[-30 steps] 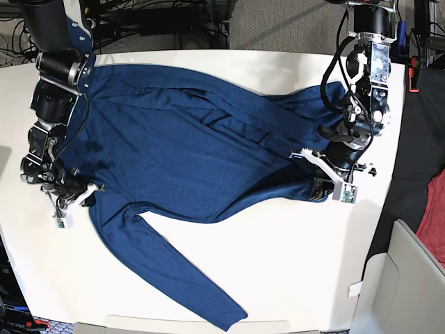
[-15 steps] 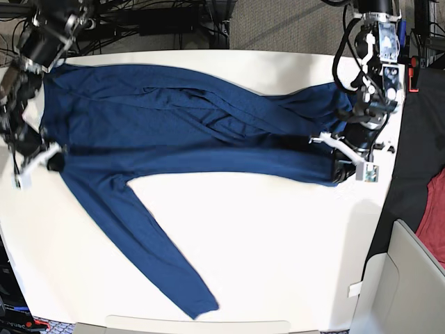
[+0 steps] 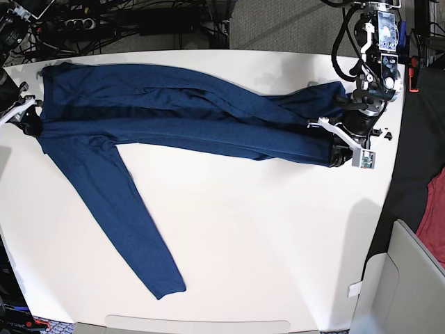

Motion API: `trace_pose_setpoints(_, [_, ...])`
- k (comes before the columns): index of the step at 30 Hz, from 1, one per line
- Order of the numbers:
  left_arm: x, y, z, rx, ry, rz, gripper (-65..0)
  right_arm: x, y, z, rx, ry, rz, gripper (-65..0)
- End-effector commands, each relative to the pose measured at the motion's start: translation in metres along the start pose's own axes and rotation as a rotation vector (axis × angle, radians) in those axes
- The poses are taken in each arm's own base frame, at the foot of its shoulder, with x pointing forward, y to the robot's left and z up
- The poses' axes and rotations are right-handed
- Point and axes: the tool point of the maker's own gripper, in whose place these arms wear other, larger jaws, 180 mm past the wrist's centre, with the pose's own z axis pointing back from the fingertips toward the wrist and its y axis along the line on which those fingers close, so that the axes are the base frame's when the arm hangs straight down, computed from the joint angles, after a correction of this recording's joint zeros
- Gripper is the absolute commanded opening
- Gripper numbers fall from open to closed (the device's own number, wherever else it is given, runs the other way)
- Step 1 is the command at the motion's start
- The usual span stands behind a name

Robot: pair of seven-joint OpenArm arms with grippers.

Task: Fold the T-shirt properly
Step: 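Fold the shirt's side inward with both grippers toward the collar edge, then reach the right gripper to the loose sleeve and grasp its cuff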

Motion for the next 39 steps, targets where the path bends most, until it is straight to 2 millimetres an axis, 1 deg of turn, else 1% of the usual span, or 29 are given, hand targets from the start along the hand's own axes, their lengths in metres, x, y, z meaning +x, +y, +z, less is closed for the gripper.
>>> trace_pose_setpoints(1, [0.016, 0.004, 0.002, 0.007, -0.052, -0.009, -64.9, 0.014, -0.003, 0.01, -0.006, -0.047, 0.023, -64.7])
trace_pose_setpoints(3, [0.007, 0.004, 0.005, 0.007, -0.032, -0.01, -64.9, 0.01, -0.004, 0.014, -0.004, -0.044, 0.014, -64.7])
trace_pose_setpoints(6, [0.001, 0.004, 0.006, 0.009, -0.016, -0.011, -64.9, 0.005, -0.004, 0.015, -0.005, -0.031, 0.012, -64.7])
trace_pose_setpoints(10, [-0.018, 0.009, 0.013, 0.015, 0.036, -0.027, -64.7, -0.002, -0.003, 0.014, -0.006, -0.014, 0.007, -64.6])
trace_pose_setpoints(12, [-0.027, 0.012, 0.013, 0.018, 0.062, -0.031, -63.5, -0.008, -0.001, 0.013, -0.003, -0.008, -0.012, -64.5])
trace_pose_setpoints(15, [-0.048, 0.024, 0.008, 0.046, 0.118, -0.006, -58.3, -0.01, 0.0, 0.012, -0.001, -0.009, -0.02, -64.4])
trace_pose_setpoints(18, [-0.069, 0.029, 0.008, 0.057, 0.212, 0.003, -50.4, -0.013, -0.002, 0.012, -0.007, -0.004, -0.03, -64.3])
trace_pose_setpoints(19, [-0.073, 0.03, 0.007, 0.058, 0.242, 0.004, -46.9, -0.013, -0.004, 0.012, -0.017, 0.002, -0.025, -63.4])
trace_pose_setpoints(20, [-0.073, 0.031, 0.006, 0.061, 0.263, 0.005, -43.5, -0.014, -0.008, 0.013, -0.034, 0.012, -0.015, -61.2])
trace_pose_setpoints(22, [-0.073, 0.032, 0.004, 0.061, 0.289, 0.006, -37.7, -0.013, -0.011, 0.013, -0.052, 0.019, -0.001, -53.7])
trace_pose_setpoints(24, [-0.07, 0.031, 0.004, 0.06, 0.285, 0.003, -33.2, -0.011, -0.013, 0.013, -0.059, 0.016, 0.0, -46.9])
trace_pose_setpoints(26, [-0.068, 0.033, 0.004, 0.065, 0.28, 0.005, -29.6, -0.006, -0.019, 0.018, -0.084, -0.011, -0.033, -42.6])
trace_pose_setpoints(28, [-0.062, 0.051, 0.008, 0.112, 0.26, 0.027, -26.9, 0.002, -0.024, 0.02, -0.102, -0.042, -0.056, -41.3])
trace_pose_setpoints(30, [-0.058, 0.061, 0.011, 0.145, 0.241, 0.059, -25.1, 0.009, -0.024, 0.019, -0.102, -0.065, -0.058, -41.3])
trace_pose_setpoints(33, [-0.043, 0.079, 0.014, 0.195, 0.194, 0.09, -24.8, 0.025, -0.023, 0.016, -0.095, -0.106, -0.053, -41.3])
trace_pose_setpoints(35, [-0.04, 0.084, 0.016, 0.208, 0.182, 0.098, -24.8, 0.043, -0.018, 0.006, -0.078, -0.143, -0.045, -41.3])
trace_pose_setpoints(36, [-0.04, 0.084, 0.016, 0.208, 0.181, 0.098, -24.8, 0.051, -0.013, -0.005, -0.059, -0.146, -0.042, -41.3])
trace_pose_setpoints(39, [-0.037, 0.083, 0.015, 0.205, 0.177, 0.098, -24.8, 0.072, 0.005, -0.047, -0.012, -0.113, -0.008, -41.3])
